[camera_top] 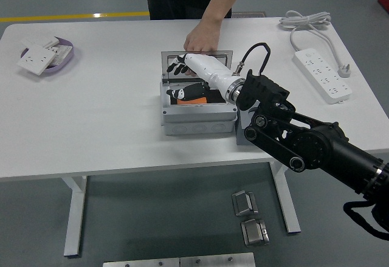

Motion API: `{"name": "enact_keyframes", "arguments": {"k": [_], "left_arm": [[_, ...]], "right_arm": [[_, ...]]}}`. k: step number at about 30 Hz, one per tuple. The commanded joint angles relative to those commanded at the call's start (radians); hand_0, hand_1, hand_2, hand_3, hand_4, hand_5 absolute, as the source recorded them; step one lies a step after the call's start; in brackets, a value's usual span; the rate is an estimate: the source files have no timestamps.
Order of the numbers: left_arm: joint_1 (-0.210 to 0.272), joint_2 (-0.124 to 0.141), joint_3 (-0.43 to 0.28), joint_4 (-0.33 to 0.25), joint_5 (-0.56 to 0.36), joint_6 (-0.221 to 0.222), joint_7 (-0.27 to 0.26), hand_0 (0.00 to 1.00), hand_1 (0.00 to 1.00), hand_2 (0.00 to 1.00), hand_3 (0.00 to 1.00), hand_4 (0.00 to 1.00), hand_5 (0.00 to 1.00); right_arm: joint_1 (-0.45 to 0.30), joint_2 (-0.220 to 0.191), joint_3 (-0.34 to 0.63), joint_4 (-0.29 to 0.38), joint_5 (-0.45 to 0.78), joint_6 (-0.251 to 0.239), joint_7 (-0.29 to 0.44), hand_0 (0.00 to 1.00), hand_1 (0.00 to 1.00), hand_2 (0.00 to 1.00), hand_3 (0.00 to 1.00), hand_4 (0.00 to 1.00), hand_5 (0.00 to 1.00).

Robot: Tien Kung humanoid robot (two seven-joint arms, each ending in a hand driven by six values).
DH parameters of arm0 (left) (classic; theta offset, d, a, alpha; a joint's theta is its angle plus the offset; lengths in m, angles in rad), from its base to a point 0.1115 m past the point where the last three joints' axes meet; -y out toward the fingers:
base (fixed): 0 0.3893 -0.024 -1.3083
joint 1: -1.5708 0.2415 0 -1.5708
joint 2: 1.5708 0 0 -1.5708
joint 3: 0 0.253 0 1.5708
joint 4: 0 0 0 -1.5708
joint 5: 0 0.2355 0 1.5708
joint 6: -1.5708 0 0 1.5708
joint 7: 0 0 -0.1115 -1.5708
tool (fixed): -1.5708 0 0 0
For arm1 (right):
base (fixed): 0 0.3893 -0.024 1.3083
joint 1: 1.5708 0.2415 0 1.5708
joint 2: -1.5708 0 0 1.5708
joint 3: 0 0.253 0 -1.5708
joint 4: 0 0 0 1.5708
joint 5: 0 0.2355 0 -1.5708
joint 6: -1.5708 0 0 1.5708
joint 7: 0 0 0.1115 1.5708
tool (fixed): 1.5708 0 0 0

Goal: Pick up the cylinder from the cube,place it in the box,flap close box

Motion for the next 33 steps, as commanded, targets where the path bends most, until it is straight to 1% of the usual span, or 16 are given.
{"name": "enact_keyframes", "arguments": {"k": [1, 5, 6, 7, 9, 13, 16, 17, 21, 26, 28, 29, 31, 33], "left_arm": [[0.000, 0.000, 0.000, 0.000, 0.000, 0.000, 0.000, 0.600, 0.621, 0.621, 0.615, 0.687, 0.323], [-0.002, 0.000, 0.005, 0.000, -0.001, 0.000, 0.000, 0.600, 0.621, 0.621, 0.615, 0.687, 0.323], [-0.003, 0.000, 0.005, 0.000, -0.001, 0.000, 0.001, 0.600, 0.621, 0.621, 0.615, 0.687, 0.323], [-0.003, 0.001, 0.005, 0.000, 0.000, 0.000, 0.002, 0.600, 0.621, 0.620, 0.615, 0.685, 0.319], [-0.005, 0.002, 0.007, 0.000, 0.000, 0.000, 0.002, 0.600, 0.621, 0.620, 0.615, 0.685, 0.319], [-0.010, 0.008, 0.012, 0.000, 0.002, -0.001, 0.002, 0.600, 0.621, 0.620, 0.614, 0.685, 0.319], [-0.015, 0.013, 0.016, 0.000, 0.003, -0.002, 0.002, 0.600, 0.621, 0.620, 0.614, 0.685, 0.319], [-0.017, 0.015, 0.018, 0.000, 0.003, -0.003, 0.002, 0.600, 0.621, 0.620, 0.614, 0.685, 0.319], [-0.023, 0.020, 0.025, 0.000, 0.004, -0.004, 0.004, 0.600, 0.621, 0.619, 0.614, 0.685, 0.317], [-0.031, 0.023, 0.030, 0.000, 0.005, -0.005, 0.004, 0.601, 0.621, 0.619, 0.614, 0.684, 0.316], [-0.032, 0.023, 0.031, 0.000, 0.004, -0.005, 0.004, 0.601, 0.621, 0.619, 0.614, 0.684, 0.316], [-0.031, 0.022, 0.031, 0.000, 0.003, -0.004, 0.004, 0.601, 0.621, 0.619, 0.614, 0.684, 0.316], [-0.030, 0.021, 0.031, 0.000, 0.003, -0.004, 0.004, 0.601, 0.621, 0.618, 0.613, 0.682, 0.314], [-0.028, 0.019, 0.028, 0.000, 0.004, -0.003, 0.004, 0.601, 0.621, 0.618, 0.613, 0.682, 0.314]], "right_arm": [[0.005, -0.005, 0.010, 0.004, 0.004, 0.002, 0.000, 0.791, 0.668, 0.666, 0.694, 0.802, 0.361], [0.035, -0.019, 0.039, -0.011, 0.017, 0.004, 0.002, 0.791, 0.668, 0.666, 0.694, 0.802, 0.361], [0.047, -0.019, 0.041, -0.027, 0.027, 0.004, 0.005, 0.791, 0.668, 0.666, 0.694, 0.802, 0.361], [0.059, -0.017, 0.040, -0.046, 0.037, 0.004, 0.009, 0.756, 0.651, 0.650, 0.688, 0.796, 0.361], [0.078, -0.012, 0.036, -0.082, 0.055, 0.003, 0.016, 0.756, 0.651, 0.650, 0.688, 0.796, 0.361], [0.132, 0.018, 0.002, -0.187, 0.118, -0.002, 0.042, 0.745, 0.642, 0.644, 0.681, 0.787, 0.364], [0.158, 0.039, -0.021, -0.263, 0.153, -0.005, 0.059, 0.745, 0.642, 0.644, 0.681, 0.787, 0.364], [0.167, 0.048, -0.030, -0.302, 0.171, -0.005, 0.066, 0.745, 0.642, 0.644, 0.681, 0.787, 0.364], [0.180, 0.069, -0.046, -0.409, 0.209, -0.008, 0.090, 0.741, 0.638, 0.638, 0.682, 0.782, 0.362], [0.180, 0.079, -0.053, -0.527, 0.237, -0.015, 0.109, 0.727, 0.633, 0.636, 0.684, 0.778, 0.364], [0.177, 0.078, -0.064, -0.541, 0.241, -0.016, 0.109, 0.727, 0.633, 0.636, 0.684, 0.778, 0.364], [0.174, 0.076, -0.076, -0.538, 0.242, -0.017, 0.107, 0.727, 0.633, 0.636, 0.684, 0.778, 0.364], [0.169, 0.070, -0.093, -0.522, 0.239, -0.017, 0.103, 0.707, 0.629, 0.633, 0.683, 0.774, 0.368], [0.164, 0.061, -0.108, -0.492, 0.231, -0.019, 0.097, 0.707, 0.629, 0.633, 0.683, 0.774, 0.368]]}}
